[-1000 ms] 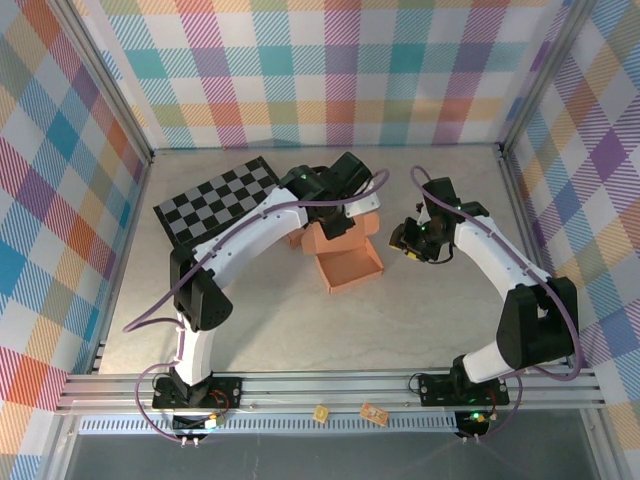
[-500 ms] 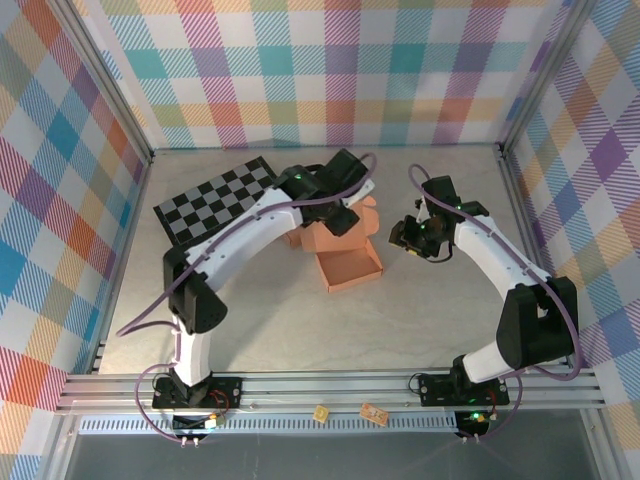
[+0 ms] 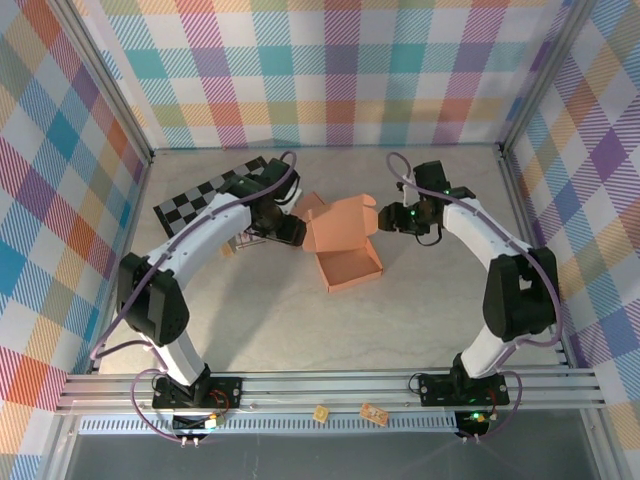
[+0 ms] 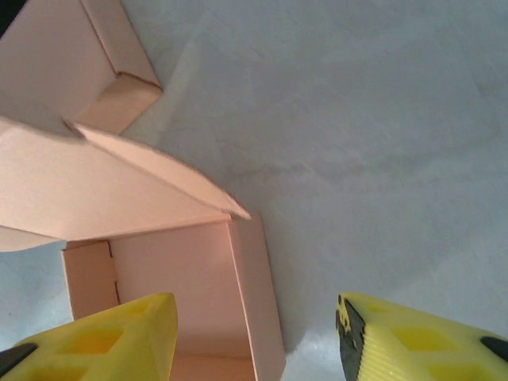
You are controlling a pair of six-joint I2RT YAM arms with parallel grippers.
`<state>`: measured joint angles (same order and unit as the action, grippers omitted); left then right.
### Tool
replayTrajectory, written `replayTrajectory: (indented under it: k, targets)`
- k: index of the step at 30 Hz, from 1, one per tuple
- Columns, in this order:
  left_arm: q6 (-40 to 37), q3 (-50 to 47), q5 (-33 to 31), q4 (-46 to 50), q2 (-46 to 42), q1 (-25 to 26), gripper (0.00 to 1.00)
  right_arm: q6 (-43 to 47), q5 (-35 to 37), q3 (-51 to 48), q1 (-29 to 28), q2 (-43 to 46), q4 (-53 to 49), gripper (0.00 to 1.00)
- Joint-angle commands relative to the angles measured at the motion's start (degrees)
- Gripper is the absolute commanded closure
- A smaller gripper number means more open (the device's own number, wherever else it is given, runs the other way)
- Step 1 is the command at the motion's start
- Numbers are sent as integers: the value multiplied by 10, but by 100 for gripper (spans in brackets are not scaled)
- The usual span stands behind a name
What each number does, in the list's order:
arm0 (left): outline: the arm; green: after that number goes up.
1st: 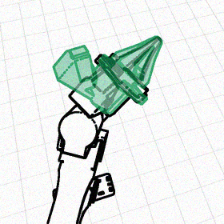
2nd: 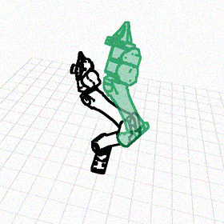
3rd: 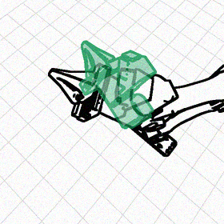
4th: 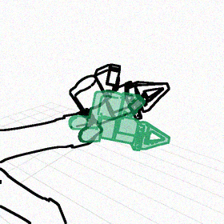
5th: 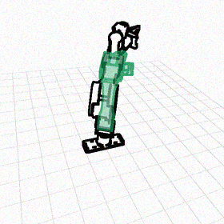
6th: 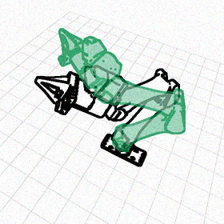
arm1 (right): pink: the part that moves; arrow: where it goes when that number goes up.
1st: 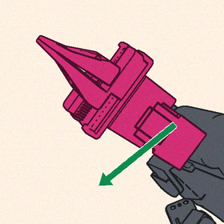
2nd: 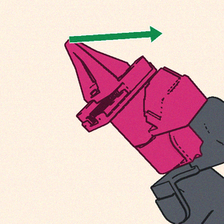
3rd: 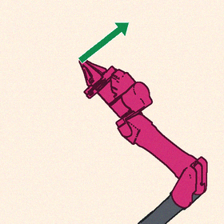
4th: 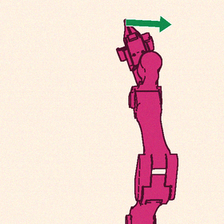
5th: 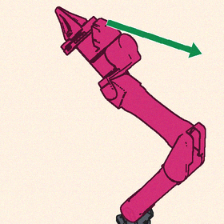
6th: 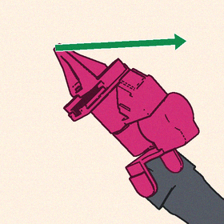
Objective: Fold the paper box
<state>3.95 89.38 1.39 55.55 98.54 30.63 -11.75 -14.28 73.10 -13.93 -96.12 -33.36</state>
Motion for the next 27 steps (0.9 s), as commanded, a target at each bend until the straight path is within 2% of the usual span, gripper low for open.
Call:
replayTrajectory:
  k: [1, 12, 17, 21, 27]
  targets:
    - [12, 24, 32, -30, 31, -2, 39, 61, -45, 43, -4, -28, 9, 44]
    - [6, 68, 54, -30, 104, -2, 41, 77, -89, 101, -17, -89, -11, 44]
    - [16, 71, 59, -32, 110, 0, 48, 76, -90, 110, -28, -100, -16, 48]
    - [26, 78, 61, -26, 122, 4, 59, 70, -81, 107, -32, -97, -17, 51]
    - [42, 85, 37, -27, 129, 17, 66, 58, -69, 96, -33, -86, -17, 57]
